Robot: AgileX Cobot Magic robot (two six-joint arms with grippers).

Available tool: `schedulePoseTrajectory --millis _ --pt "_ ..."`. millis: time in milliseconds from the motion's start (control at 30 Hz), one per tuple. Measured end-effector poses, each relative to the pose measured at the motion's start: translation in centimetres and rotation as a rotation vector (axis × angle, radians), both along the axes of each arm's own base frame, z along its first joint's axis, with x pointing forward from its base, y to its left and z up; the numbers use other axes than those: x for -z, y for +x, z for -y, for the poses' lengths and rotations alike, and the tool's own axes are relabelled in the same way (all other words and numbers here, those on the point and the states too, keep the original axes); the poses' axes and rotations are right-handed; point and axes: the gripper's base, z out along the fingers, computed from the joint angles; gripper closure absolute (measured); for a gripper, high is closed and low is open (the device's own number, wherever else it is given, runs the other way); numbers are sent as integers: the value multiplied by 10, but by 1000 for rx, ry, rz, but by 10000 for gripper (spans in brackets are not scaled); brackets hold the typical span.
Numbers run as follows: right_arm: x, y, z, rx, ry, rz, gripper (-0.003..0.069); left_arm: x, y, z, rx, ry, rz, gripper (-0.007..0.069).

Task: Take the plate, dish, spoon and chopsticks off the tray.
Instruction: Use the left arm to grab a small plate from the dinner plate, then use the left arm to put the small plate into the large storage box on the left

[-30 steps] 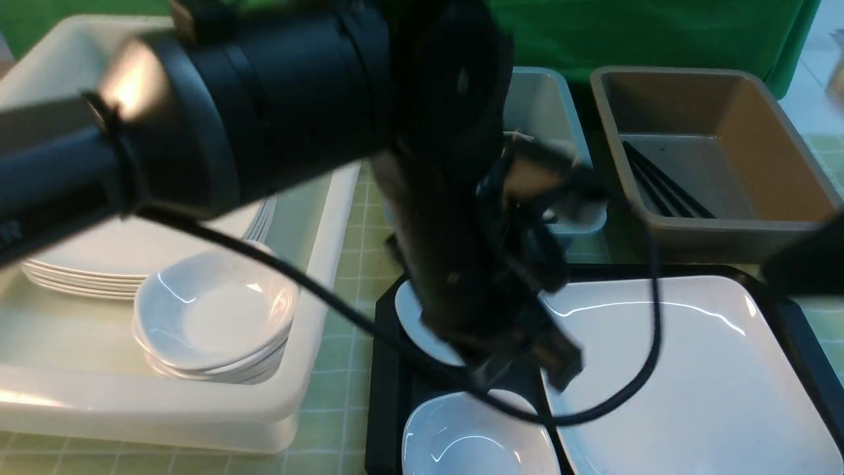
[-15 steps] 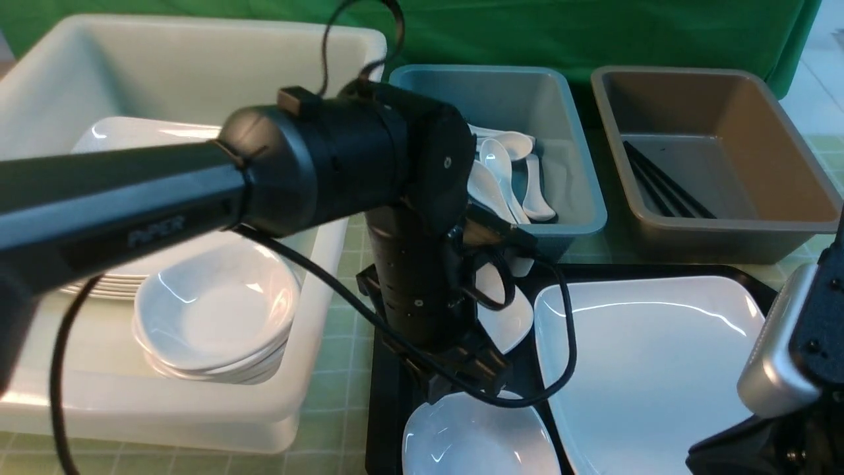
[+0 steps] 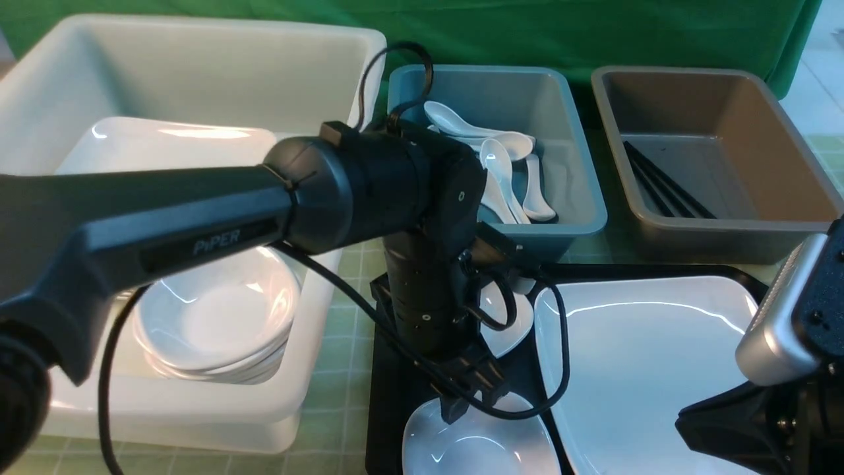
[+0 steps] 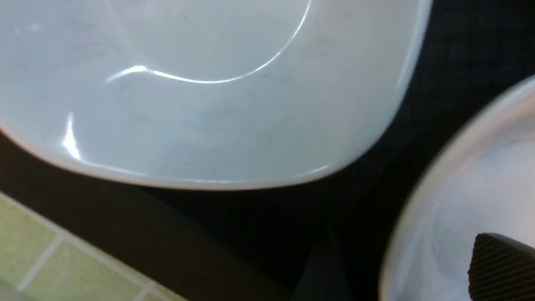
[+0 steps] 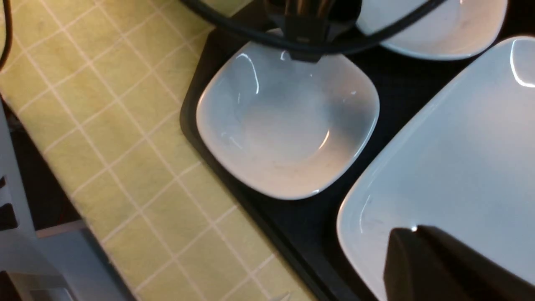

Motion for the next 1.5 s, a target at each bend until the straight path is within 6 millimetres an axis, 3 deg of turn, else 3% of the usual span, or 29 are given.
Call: schedulePoseTrajectory --millis 200,400,633,833,967,1200,1433,1500 --pt "0 0 0 1 1 3 664 18 1 3 0 21 -47 197" --pt "0 0 0 2 2 4 664 32 -1 5 0 30 -106 253" --pt "0 0 0 2 1 4 666 33 -8 4 -18 41 -206 507" --pt "0 1 0 4 2 11 666 26 -7 6 -21 37 -219 534" --pt "0 1 0 4 1 11 666 10 -7 7 -33 11 -198 577" --pt "-10 3 -1 9 16 33 665 -38 -10 3 -49 -72 -89 617" --pt "-41 6 1 15 13 118 665 -89 -13 -8 -88 -194 -13 617" --pt "-66 9 1 10 22 180 665 -125 -9 -21 -141 -301 34 617"
